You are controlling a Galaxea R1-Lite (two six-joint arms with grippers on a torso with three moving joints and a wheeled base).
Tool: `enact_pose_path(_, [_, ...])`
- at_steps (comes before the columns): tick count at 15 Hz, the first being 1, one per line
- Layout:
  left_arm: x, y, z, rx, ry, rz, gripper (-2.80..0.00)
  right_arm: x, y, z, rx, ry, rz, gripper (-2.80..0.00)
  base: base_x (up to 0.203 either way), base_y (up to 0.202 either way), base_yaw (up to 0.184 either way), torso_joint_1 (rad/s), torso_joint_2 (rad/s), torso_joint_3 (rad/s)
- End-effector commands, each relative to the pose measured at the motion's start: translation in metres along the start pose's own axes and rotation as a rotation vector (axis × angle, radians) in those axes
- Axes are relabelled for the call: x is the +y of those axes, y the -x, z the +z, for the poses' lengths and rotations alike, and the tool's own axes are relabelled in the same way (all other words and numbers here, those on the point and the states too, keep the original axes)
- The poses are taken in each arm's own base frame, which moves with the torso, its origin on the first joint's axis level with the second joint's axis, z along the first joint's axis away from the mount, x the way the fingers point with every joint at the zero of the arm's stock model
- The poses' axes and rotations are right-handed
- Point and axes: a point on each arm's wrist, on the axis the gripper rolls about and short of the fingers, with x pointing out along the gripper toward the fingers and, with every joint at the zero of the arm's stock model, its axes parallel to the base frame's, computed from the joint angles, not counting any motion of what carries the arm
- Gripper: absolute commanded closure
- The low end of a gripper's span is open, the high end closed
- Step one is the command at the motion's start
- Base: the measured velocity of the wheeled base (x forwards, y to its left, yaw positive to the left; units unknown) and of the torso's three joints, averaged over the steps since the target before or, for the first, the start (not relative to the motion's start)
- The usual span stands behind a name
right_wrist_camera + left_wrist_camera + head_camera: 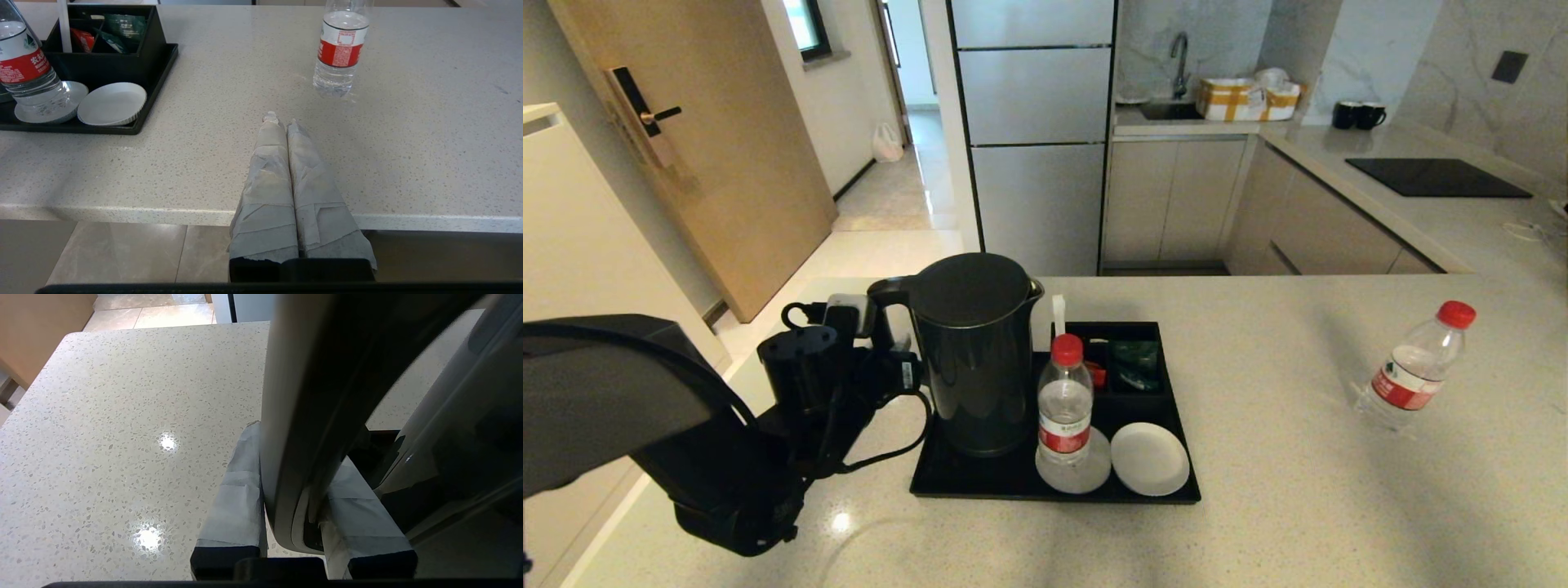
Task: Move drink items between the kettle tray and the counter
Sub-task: Return the kettle to its original position
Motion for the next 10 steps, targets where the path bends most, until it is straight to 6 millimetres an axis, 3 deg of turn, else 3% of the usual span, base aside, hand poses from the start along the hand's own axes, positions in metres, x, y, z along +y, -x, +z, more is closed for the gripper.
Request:
enact_pose_path(1, [-0.0001,0.0006,0.0052,-0.023,0.006,0.001,0.00,0.0000,0.0001,-0.0001,-0.001,0.001,0.000,0.00,0.000,0.000,0.000,0.000,0.00,0.000])
enact_pose_path(10, [-0.0004,0.0036,0.0050,-0.016,-0.001,0.000,0.00,0.0000,0.0001,0.0000,-0.002,0.001,0.000,0.00,0.000,0.000,0.000,0.000,0.00,0.000])
